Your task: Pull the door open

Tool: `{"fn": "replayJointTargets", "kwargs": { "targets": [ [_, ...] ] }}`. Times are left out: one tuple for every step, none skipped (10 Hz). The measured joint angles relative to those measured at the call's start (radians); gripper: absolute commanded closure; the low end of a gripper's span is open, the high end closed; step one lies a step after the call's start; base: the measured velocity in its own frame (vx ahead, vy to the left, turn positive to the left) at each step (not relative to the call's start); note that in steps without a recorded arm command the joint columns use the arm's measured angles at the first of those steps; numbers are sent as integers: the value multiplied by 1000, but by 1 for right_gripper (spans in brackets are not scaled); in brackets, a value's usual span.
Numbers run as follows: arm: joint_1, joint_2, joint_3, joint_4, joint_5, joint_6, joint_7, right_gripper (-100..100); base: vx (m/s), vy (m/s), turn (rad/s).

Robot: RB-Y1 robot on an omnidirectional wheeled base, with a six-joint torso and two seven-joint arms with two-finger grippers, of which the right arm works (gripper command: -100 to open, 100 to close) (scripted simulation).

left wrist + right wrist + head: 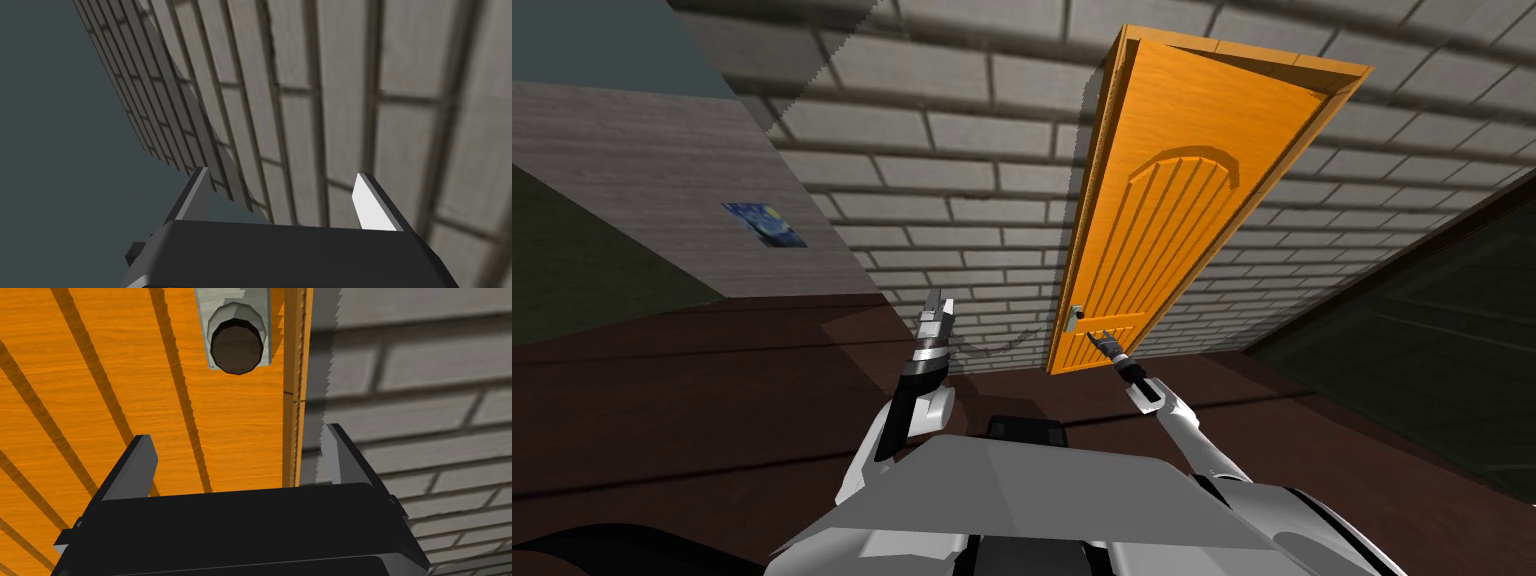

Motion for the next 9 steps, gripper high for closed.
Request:
{"fn": "replayJointTargets", "kwargs": {
  "targets": [
    [-2, 3, -2, 2, -1, 2, 2, -100, 177, 26, 46],
    [-4, 5, -4, 4, -1, 4, 6, -100, 195, 42, 32],
    [-6, 7, -6, 5, -1, 7, 9, -100, 212, 22, 35],
    [-9, 10, -8, 9, -2, 9, 13, -100, 205, 4, 41],
    [-11, 13, -11, 9, -2, 13, 17, -100, 230, 23, 45],
    [-13, 16, -13, 10, -3, 16, 20, -100, 218, 35, 42],
    [-14, 19, -16, 10, -4, 20, 24, -100, 91, 15, 10],
    [-15, 19, -16, 10, -4, 21, 25, 100, -10, -2, -4],
    [-15, 20, -15, 10, -3, 20, 24, 100, -35, -2, 12]
  ]
}}
